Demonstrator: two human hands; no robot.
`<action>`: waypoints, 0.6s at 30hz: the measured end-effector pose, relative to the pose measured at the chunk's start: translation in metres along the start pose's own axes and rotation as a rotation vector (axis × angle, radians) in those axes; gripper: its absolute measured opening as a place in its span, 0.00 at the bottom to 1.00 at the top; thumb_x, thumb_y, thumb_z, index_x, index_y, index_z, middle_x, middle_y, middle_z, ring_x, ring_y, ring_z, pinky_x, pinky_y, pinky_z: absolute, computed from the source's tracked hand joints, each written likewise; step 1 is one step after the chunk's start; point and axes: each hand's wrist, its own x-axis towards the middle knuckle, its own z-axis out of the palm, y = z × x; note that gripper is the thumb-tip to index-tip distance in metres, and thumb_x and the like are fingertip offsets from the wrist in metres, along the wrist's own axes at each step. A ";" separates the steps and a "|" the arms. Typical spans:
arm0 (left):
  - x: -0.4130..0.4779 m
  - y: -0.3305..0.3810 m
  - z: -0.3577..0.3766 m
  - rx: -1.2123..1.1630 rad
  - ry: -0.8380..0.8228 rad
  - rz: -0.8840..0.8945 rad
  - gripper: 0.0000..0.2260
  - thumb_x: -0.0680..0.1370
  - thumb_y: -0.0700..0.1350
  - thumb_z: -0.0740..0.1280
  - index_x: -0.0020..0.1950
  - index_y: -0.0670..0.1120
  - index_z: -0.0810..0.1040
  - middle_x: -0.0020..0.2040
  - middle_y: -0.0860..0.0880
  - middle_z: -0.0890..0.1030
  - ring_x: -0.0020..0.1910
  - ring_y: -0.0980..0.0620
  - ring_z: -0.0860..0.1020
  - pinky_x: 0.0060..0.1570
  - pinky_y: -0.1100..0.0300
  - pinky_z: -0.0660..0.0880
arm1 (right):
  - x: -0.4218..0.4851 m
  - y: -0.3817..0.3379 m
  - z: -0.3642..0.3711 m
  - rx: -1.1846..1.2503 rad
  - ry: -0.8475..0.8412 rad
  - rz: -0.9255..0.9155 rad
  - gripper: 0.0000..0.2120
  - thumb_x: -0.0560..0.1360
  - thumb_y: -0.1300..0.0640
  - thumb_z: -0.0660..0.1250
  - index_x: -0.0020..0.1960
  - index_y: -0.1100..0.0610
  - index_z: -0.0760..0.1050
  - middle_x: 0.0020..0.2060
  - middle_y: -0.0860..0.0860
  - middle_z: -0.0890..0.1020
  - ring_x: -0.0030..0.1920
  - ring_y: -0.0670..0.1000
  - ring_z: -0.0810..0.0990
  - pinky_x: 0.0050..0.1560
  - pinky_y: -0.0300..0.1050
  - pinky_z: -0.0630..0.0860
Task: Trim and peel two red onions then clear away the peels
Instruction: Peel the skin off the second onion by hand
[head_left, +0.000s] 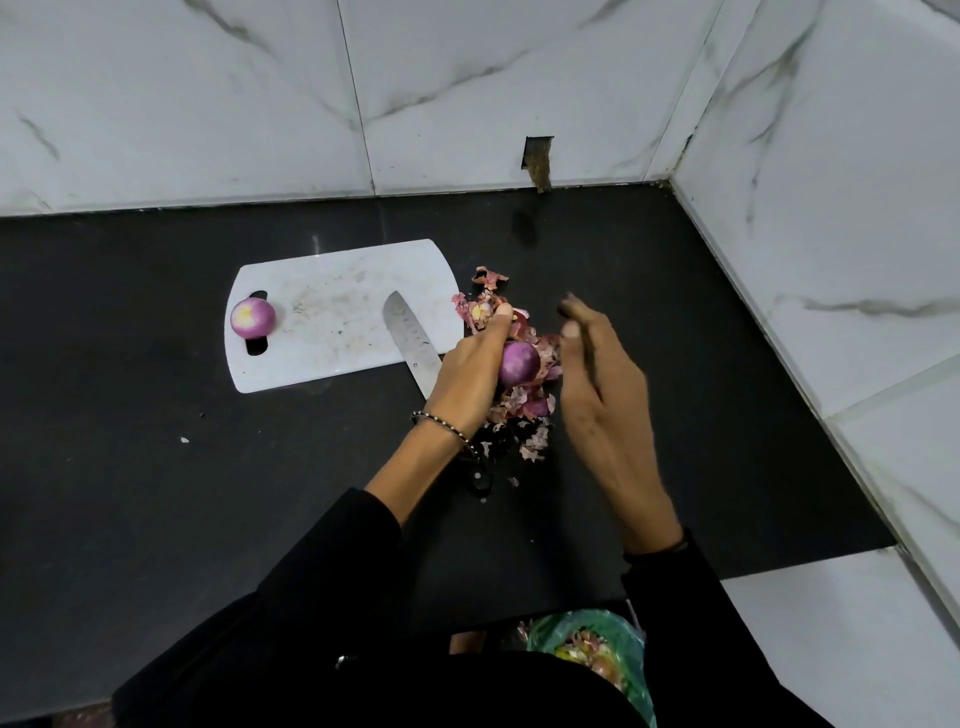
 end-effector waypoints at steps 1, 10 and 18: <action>-0.001 -0.002 0.003 0.056 0.021 0.024 0.32 0.81 0.67 0.52 0.44 0.41 0.81 0.40 0.43 0.84 0.40 0.47 0.79 0.46 0.53 0.73 | -0.001 -0.010 0.005 0.107 -0.036 0.057 0.19 0.86 0.47 0.53 0.73 0.49 0.70 0.65 0.38 0.76 0.59 0.26 0.72 0.60 0.23 0.68; -0.014 -0.010 0.016 0.335 -0.014 0.185 0.18 0.83 0.50 0.56 0.51 0.38 0.79 0.43 0.42 0.81 0.46 0.40 0.79 0.62 0.39 0.71 | 0.009 -0.039 0.044 0.171 0.011 0.330 0.32 0.81 0.31 0.39 0.73 0.42 0.69 0.66 0.39 0.75 0.65 0.40 0.70 0.72 0.47 0.61; -0.033 0.002 -0.001 -0.437 -0.082 -0.113 0.15 0.81 0.53 0.62 0.43 0.45 0.81 0.33 0.48 0.83 0.28 0.52 0.81 0.28 0.62 0.78 | 0.037 0.001 0.035 0.294 -0.127 0.466 0.33 0.77 0.25 0.40 0.49 0.43 0.78 0.52 0.46 0.83 0.57 0.48 0.82 0.67 0.55 0.75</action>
